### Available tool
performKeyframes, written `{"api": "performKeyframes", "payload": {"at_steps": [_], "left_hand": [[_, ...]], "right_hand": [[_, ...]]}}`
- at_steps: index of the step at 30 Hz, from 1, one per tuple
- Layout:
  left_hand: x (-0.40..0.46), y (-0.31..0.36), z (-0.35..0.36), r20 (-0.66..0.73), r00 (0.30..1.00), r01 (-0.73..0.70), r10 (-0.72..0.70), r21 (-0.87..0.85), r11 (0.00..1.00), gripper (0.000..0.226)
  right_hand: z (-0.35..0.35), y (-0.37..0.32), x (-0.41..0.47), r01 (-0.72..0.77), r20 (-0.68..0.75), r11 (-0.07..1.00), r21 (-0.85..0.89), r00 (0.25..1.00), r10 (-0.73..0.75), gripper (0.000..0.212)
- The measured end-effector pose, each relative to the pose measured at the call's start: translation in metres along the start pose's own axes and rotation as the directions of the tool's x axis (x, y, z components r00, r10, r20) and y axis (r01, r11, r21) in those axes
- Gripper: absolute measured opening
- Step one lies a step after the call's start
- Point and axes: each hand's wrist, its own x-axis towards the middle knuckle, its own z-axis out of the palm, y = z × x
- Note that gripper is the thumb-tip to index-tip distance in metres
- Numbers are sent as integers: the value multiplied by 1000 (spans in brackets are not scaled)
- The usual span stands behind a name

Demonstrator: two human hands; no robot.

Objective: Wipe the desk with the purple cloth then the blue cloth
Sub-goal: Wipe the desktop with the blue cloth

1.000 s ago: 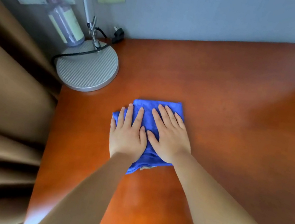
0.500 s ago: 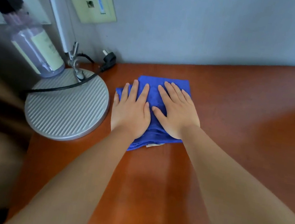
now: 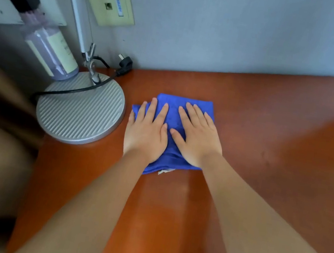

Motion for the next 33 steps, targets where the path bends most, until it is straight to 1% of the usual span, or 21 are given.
{"api": "performKeyframes", "payload": {"at_steps": [3, 7, 10, 12, 15, 18, 21, 23, 29, 33], "left_hand": [[-47, 11, 0, 21, 1000, 13, -12, -20, 1000, 54], [-98, 25, 3, 56, 998, 23, -21, -22, 1000, 55], [-119, 34, 3, 48, 998, 36, -40, 70, 997, 68], [-119, 35, 1, 49, 998, 31, -35, 88, 996, 72], [-101, 32, -1, 50, 999, -1, -2, 57, 998, 74], [-68, 29, -4, 22, 1000, 7, -8, 15, 1000, 75], [-23, 21, -6, 6, 1000, 31, -31, -9, 999, 59], [7, 15, -6, 0, 999, 40, -40, -22, 999, 55], [78, -5, -7, -28, 999, 42, -42, -12, 999, 55], [105, -12, -9, -41, 998, 48, -47, 14, 999, 55]], "right_hand": [[4, -7, -45, 10, 21, 1000, 17, 1000, -10, 88], [12, -11, -98, 10, 36, 1000, 14, 999, -10, 87], [15, -13, -117, 11, 28, 1000, 6, 1000, -11, 85], [15, -12, -117, 12, 20, 1000, 12, 1000, -12, 84], [12, -9, -101, 22, 0, 999, 24, 1000, -22, 83], [8, 0, -68, 23, -10, 999, 30, 1000, -23, 85], [4, 9, -21, 34, -26, 999, 24, 999, -33, 86], [1, 14, 8, 37, -31, 999, 27, 999, -37, 87], [-6, 23, 80, 39, -59, 999, 30, 998, -37, 88], [-7, 23, 109, 41, -70, 998, 36, 997, -39, 87]]}}
